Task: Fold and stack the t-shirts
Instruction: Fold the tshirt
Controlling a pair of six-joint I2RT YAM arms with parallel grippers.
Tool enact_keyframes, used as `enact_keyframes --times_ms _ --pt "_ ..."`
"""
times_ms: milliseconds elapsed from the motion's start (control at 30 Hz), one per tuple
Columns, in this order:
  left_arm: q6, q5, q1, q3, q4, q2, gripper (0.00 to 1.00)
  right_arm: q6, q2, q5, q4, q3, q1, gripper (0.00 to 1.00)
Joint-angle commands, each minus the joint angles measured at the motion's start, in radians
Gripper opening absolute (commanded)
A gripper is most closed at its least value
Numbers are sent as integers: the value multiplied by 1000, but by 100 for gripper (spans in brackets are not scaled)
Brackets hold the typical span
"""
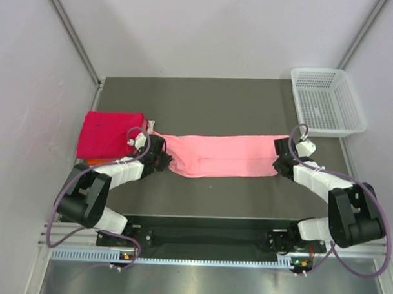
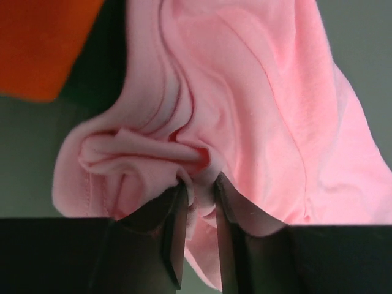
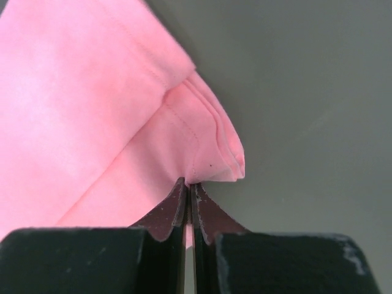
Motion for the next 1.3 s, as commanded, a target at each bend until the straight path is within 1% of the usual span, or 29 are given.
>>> enact_keyframes --times_ms 0,67,100,133,167,233,267,300,333,367,400,433,467,500,533,567,600,633,700,733,767,833,867,900,933,967,1033,1200,1267 --pt "68 -14 4 94 -4 99 28 -45 -77 -44 -68 -6 61 0" --pt "100 6 7 192 -19 188 25 -54 -96 -21 -114 6 104 0" --pt "117 50 10 228 -19 220 25 -56 -97 -21 -144 14 151 0" --pt "135 79 13 305 -22 290 21 -63 -97 -36 -154 16 174 0" --pt "158 109 18 352 -73 326 21 -51 -96 -41 -174 20 196 0" --pt "180 150 26 462 -87 418 21 -36 -102 -58 -201 14 274 0" --pt "200 164 27 499 -93 447 21 -5 -105 -62 -209 11 300 0" --pt "206 173 33 536 -120 476 21 12 -110 -67 -215 3 361 0" --pt "218 205 38 612 -127 537 19 29 -119 -79 -227 2 393 0" --pt "244 227 46 654 -133 570 13 68 -123 -93 -232 0 423 0" --pt "255 244 58 701 -171 601 13 85 -131 -107 -234 2 488 0" --pt "270 279 62 804 -188 663 11 104 -136 -128 -221 3 527 0" --pt "308 293 66 859 -211 693 9 147 -134 -136 -211 9 568 0" --pt "328 298 66 916 -231 722 9 165 -128 -144 -200 25 648 0" --pt "350 314 66 1031 -275 778 9 181 -104 -163 -185 38 688 0" --pt "385 319 67 1091 -303 808 8 199 -84 -179 -150 57 717 0" --pt "404 327 69 1151 -323 837 8 199 -59 -194 -128 103 775 1" --pt "425 333 70 1258 -352 896 8 190 -7 -237 -96 129 799 1" --pt "453 337 88 1353 -374 954 8 161 63 -271 -42 211 840 1" --pt "457 353 99 1413 -368 993 8 143 77 -301 -30 236 845 3" --pt "462 401 110 1429 -333 1010 8 91 85 -320 16 256 845 12" --pt "461 439 150 1469 -303 1050 9 43 73 -369 64 281 843 26" --pt "464 466 161 1487 -291 1066 9 -4 64 -384 94 284 845 51" --pt "465 498 182 1516 -305 1084 10 -23 55 -400 119 289 837 66" --pt "468 518 190 1576 -317 1122 10 -37 39 -426 116 295 828 75" --pt "477 535 197 1604 -322 1142 10 -69 30 -432 112 301 817 78" --pt "485 558 210 1662 -319 1184 10 -94 1 -446 83 310 759 79" --pt "458 561 225 1691 -211 1239 11 -212 -41 -556 76 296 545 73" --pt "435 561 225 1722 -173 1276 11 -268 -48 -569 66 296 501 73"
